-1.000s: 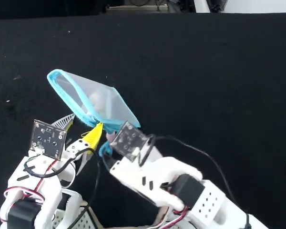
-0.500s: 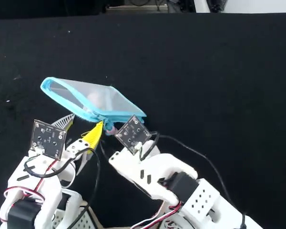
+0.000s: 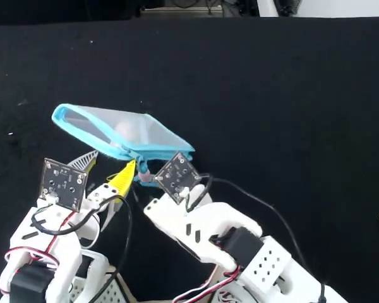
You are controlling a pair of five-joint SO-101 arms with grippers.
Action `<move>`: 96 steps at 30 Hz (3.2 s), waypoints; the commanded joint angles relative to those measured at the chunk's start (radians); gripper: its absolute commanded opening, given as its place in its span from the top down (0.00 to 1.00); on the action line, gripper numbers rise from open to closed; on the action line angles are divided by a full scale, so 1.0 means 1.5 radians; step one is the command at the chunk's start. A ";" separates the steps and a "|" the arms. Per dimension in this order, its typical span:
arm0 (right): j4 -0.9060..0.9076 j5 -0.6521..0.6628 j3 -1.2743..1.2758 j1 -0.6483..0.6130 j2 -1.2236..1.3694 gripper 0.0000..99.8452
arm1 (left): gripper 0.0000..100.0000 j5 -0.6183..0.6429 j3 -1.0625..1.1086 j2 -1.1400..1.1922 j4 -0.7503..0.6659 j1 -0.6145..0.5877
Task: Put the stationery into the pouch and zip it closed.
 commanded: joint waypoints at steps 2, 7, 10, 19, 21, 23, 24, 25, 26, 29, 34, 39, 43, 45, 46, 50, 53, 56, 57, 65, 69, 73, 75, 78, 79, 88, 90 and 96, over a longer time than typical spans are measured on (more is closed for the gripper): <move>-0.073 -0.007 0.003 0.013 -0.007 0.80 | 0.77 0.002 -0.019 -0.001 -0.015 0.005; -0.097 -0.007 0.016 0.013 -0.007 0.80 | 0.77 0.002 -0.019 -0.002 -0.015 0.005; -0.097 -0.007 0.017 0.013 -0.007 0.85 | 0.77 0.002 -0.019 -0.002 -0.015 0.005; -0.075 0.011 -0.003 0.014 -0.008 0.99 | 0.77 0.002 -0.019 -0.002 -0.015 0.005; -0.051 0.052 -0.014 0.014 -0.008 0.99 | 0.77 0.001 -0.018 -0.002 -0.015 0.005; -0.001 0.084 -0.044 0.014 -0.008 0.99 | 0.77 0.001 -0.017 -0.002 -0.015 0.005; 0.035 0.095 -0.068 0.014 -0.008 0.99 | 0.77 0.001 -0.017 -0.002 -0.015 0.005; 0.077 0.104 -0.097 0.014 -0.008 0.99 | 0.77 0.001 -0.017 -0.002 -0.015 0.005; 0.120 0.115 -0.129 0.014 -0.008 0.99 | 0.77 0.002 -0.016 -0.002 -0.015 0.005; 0.228 0.152 -0.230 0.015 -0.008 0.99 | 0.77 0.002 -0.016 -0.002 -0.015 0.005; 0.262 0.195 -0.306 0.064 -0.003 0.99 | 0.77 0.002 -0.014 -0.002 -0.013 0.005; 0.266 0.243 -0.318 0.101 -0.002 0.99 | 0.77 0.002 -0.014 -0.002 -0.009 0.005; 0.258 0.261 -0.323 0.141 -0.002 0.99 | 0.77 0.001 -0.014 -0.002 -0.009 0.005; 0.257 0.261 -0.334 0.145 -0.004 0.99 | 0.77 0.001 -0.014 -0.002 -0.009 0.005; 0.257 0.257 -0.345 0.144 -0.003 0.99 | 0.77 0.001 -0.014 -0.002 -0.009 0.005; 0.256 0.241 -0.399 0.126 -0.001 0.99 | 0.77 0.001 -0.013 -0.002 -0.009 0.005; 0.251 0.232 -0.418 0.104 0.001 0.99 | 0.77 0.002 -0.013 -0.002 -0.009 0.005; 0.198 0.232 -0.403 0.096 0.002 0.99 | 0.77 0.003 -0.013 -0.002 -0.009 0.006; 0.179 0.232 -0.395 0.095 0.008 0.99 | 0.77 0.003 -0.013 -0.002 -0.009 0.011; 0.151 0.232 -0.414 0.093 0.086 0.99 | 0.77 0.028 0.022 0.001 -0.015 0.106; 0.153 0.233 -0.439 0.092 0.096 0.99 | 0.77 0.026 0.039 -0.002 -0.015 0.098; 0.191 0.233 -0.455 0.092 0.095 0.99 | 0.76 0.020 0.039 -0.002 -0.041 0.008; 0.215 0.232 -0.464 0.080 0.093 0.99 | 0.76 -0.004 0.042 -0.001 -0.065 -0.036; 0.233 0.232 -0.469 0.046 0.094 0.99 | 0.77 -0.011 0.048 0.003 -0.118 -0.056; 0.233 0.232 -0.469 0.035 0.096 0.99 | 0.77 -0.011 0.056 0.003 -0.141 -0.055; 0.237 0.236 -0.471 -0.020 0.093 0.99 | 0.77 0.012 0.127 0.003 -0.247 -0.083; 0.234 0.237 -0.471 -0.020 0.095 0.99 | 0.77 0.031 0.125 0.003 -0.248 -0.093; 0.224 0.237 -0.471 -0.017 0.098 0.99 | 0.77 0.068 0.128 0.003 -0.296 -0.086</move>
